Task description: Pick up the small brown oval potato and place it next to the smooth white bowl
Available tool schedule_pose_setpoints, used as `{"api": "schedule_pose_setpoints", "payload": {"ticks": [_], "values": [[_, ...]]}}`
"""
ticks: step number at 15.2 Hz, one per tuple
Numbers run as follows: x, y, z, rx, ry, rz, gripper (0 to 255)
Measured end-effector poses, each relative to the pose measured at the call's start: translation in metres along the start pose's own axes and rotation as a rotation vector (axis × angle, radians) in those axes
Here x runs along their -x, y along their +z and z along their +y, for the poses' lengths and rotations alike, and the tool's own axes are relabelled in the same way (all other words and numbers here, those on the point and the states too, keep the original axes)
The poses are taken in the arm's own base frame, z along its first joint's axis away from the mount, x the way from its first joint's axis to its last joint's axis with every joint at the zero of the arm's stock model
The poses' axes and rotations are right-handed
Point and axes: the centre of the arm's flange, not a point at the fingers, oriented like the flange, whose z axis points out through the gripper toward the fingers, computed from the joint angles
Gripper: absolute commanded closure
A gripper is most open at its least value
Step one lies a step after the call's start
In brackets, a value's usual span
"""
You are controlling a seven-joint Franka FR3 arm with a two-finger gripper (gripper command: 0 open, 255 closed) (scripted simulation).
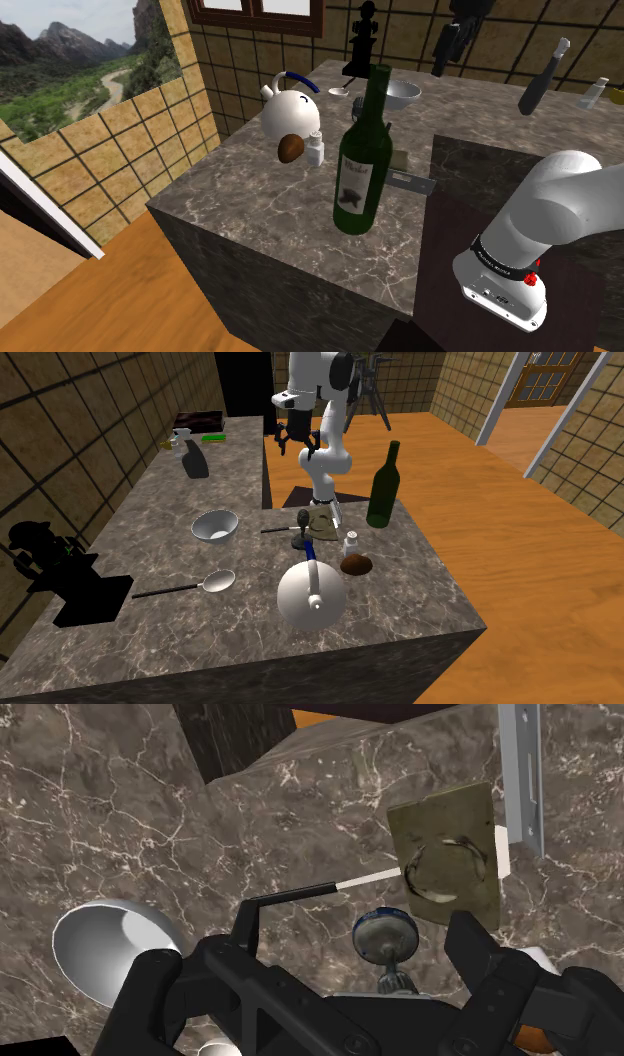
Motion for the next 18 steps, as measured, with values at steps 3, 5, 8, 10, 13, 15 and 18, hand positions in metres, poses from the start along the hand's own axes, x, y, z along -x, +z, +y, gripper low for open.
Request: {"api": "schedule_pose_setpoints", "payload": {"ticks": [3,5,8,10,13,15,18], "values": [[-0.002,0.006,-0.017,0.006,0.038,0.003,0],[-0.004,0.015,-0.041,0.016,0.098,0.007,0],[-0.007,0.028,-0.074,0.031,0.200,0.014,0],[-0.021,0.035,-0.103,0.041,0.267,0.019,0],[-0.032,0.050,-0.135,0.057,0.370,0.026,0],[-0.041,0.061,-0.163,0.067,0.437,0.030,0],[-0.063,0.078,-0.195,0.083,0.541,0.037,0]]}}
